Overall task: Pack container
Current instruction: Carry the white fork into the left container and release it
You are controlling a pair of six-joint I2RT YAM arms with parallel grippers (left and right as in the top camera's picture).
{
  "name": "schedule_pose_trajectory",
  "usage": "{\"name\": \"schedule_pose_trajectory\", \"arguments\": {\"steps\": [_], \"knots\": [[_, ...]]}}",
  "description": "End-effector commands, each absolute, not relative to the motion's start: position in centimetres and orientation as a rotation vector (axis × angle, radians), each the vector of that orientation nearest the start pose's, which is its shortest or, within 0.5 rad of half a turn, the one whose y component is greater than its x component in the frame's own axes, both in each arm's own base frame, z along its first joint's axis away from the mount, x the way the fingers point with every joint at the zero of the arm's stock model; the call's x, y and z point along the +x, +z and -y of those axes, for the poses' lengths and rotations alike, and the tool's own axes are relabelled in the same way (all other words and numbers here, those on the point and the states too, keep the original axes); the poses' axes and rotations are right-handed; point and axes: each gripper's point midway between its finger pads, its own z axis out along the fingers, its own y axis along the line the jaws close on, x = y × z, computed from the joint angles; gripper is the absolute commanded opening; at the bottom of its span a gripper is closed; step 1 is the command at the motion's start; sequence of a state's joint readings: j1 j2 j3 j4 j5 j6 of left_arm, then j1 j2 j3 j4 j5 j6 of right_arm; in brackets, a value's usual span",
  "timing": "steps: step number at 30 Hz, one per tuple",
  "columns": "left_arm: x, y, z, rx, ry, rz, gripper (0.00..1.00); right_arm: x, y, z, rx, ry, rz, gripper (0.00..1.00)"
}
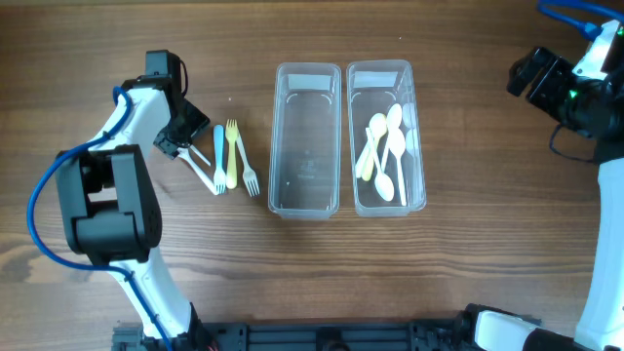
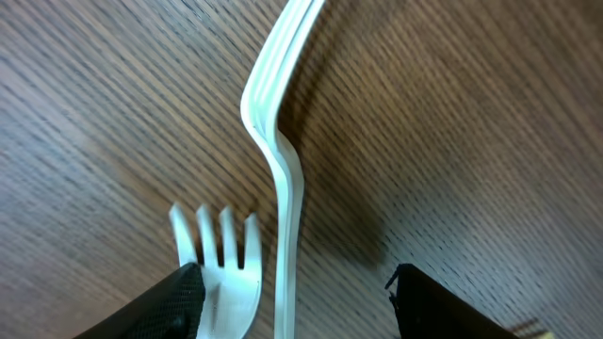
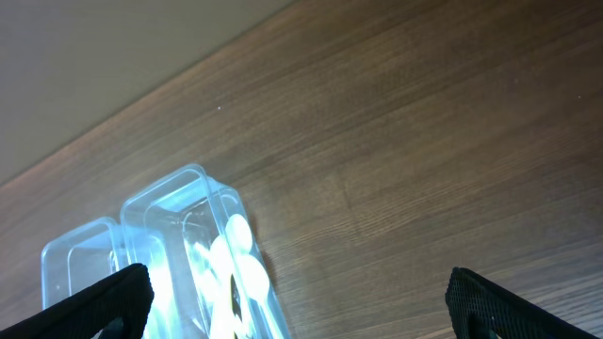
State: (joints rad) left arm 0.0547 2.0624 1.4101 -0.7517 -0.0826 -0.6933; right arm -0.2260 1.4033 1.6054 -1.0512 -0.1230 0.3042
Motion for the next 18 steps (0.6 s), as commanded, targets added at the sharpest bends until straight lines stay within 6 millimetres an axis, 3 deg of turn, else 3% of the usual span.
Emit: {"name": "schedule_pose_trajectory", "arguments": {"steps": [1,7,12,18], "knots": [[41.4,-0.6,-4.1,-1.097,0.063,-2.766,0.68,36.2,29.8,6.5,0.573,0.165,-2.350,1.00],[41.0,-0.1,-4.0,-1.075,0.064,-2.786,0.67,36.2,29.8,6.5,0.572,0.164,-2.350,1.00],[40.8,5.9,-3.5,-0.955,0.044,-2.769,0.64,36.2,29.8,6.5,0.573,0.165,-2.350,1.00],[41.9,5.5,-1.7,-0.982,-0.005,-2.735,0.66,36.2,29.8,6.5,0.573,0.164,-2.349,1.00]]}}
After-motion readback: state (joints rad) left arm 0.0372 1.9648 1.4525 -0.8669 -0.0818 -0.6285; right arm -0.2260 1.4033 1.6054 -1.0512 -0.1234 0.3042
